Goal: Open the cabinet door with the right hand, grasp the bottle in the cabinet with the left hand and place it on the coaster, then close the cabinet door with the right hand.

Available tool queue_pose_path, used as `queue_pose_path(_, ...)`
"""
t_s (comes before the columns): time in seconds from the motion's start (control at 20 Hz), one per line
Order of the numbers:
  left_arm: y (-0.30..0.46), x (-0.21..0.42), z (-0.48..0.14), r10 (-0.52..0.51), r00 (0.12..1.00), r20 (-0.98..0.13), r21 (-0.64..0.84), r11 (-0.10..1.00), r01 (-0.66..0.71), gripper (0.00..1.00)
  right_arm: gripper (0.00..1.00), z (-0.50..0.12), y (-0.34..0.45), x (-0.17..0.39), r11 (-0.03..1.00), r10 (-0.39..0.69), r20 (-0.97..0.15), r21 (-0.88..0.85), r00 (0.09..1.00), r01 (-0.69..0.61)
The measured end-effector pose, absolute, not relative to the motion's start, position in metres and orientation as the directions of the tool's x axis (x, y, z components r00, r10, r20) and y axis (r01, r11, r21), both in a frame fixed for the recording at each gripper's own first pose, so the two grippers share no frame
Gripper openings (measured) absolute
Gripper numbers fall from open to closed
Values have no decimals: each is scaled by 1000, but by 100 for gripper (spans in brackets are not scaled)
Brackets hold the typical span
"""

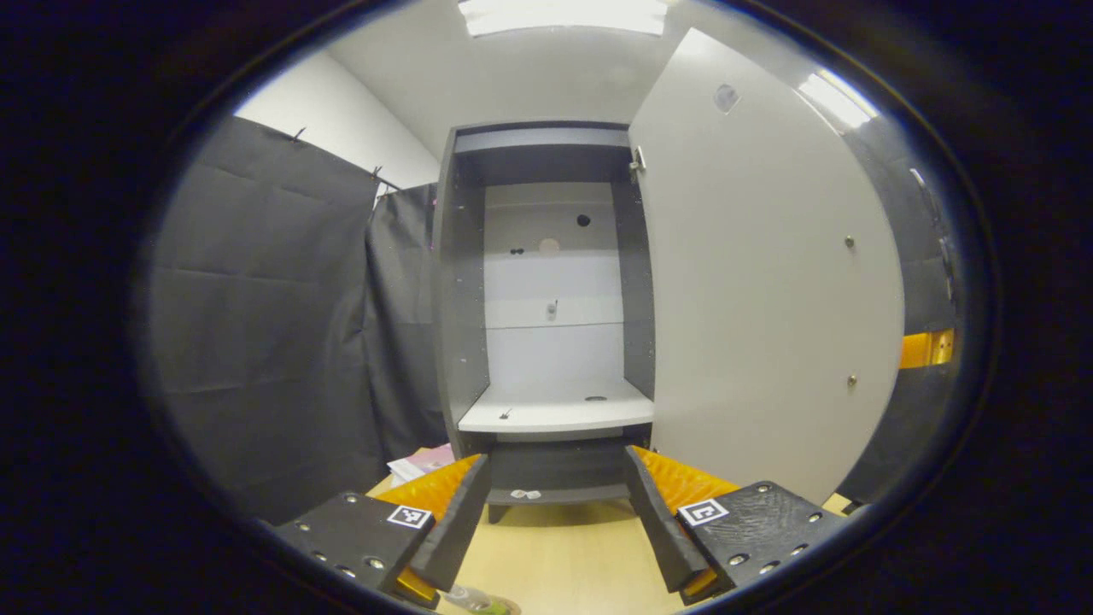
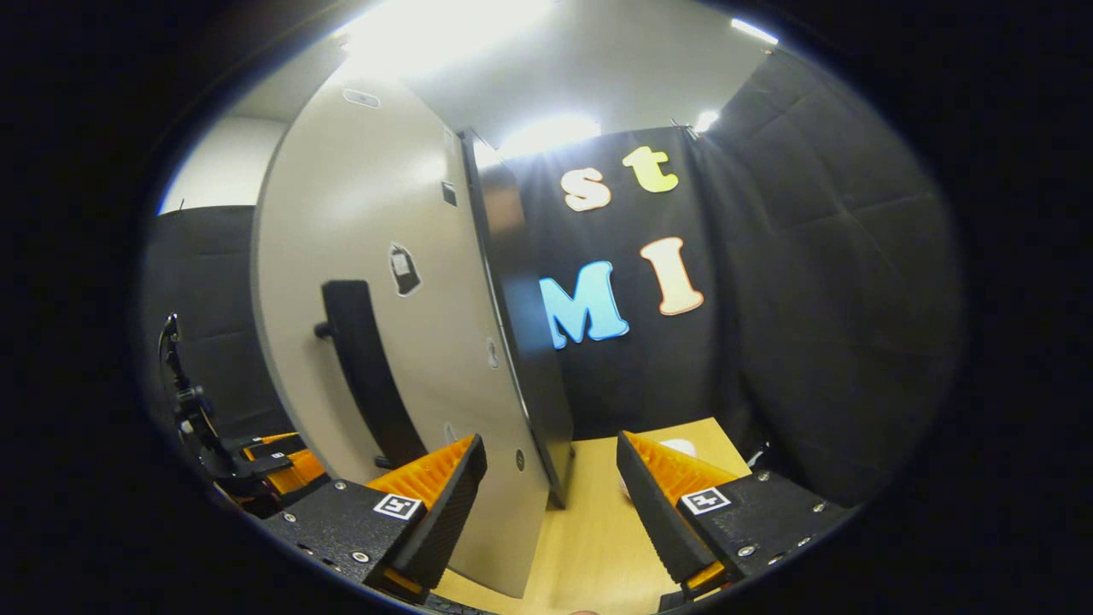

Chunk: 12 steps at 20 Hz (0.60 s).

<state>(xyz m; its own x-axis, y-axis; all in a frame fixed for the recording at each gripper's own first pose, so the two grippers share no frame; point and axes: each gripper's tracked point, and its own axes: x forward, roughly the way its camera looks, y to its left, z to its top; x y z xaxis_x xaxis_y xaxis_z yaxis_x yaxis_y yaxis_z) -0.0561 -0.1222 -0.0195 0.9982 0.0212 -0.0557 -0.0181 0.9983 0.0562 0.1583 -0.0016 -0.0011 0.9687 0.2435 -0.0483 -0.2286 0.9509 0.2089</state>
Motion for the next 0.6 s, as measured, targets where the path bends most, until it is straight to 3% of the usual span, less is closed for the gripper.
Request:
queue_pose_path(0.15,-129,-59,-9,23,998,-53,123,992,-16,89,89,0,4,152,957,253,-40,155,967,-244)
queue_pose_path(0.2,-131,-61,-4,26,999,-44,132,991,-20,88,94,-3,7,154,957,256,-59,153,965,-245)
queue_pose_path(0.35,-136,-63,2,-6,1000,-28,141,990,10,92,94,-3,19,155,956,283,-108,115,953,-271)
queue_pose_path(0.4,-134,-63,3,-11,1000,-28,153,988,15,88,89,0,24,157,957,286,-109,84,952,-278)
queue_pose_path(0.6,-97,-56,16,30,1000,0,176,984,-30,88,94,-3,58,152,944,321,-123,129,939,-305)
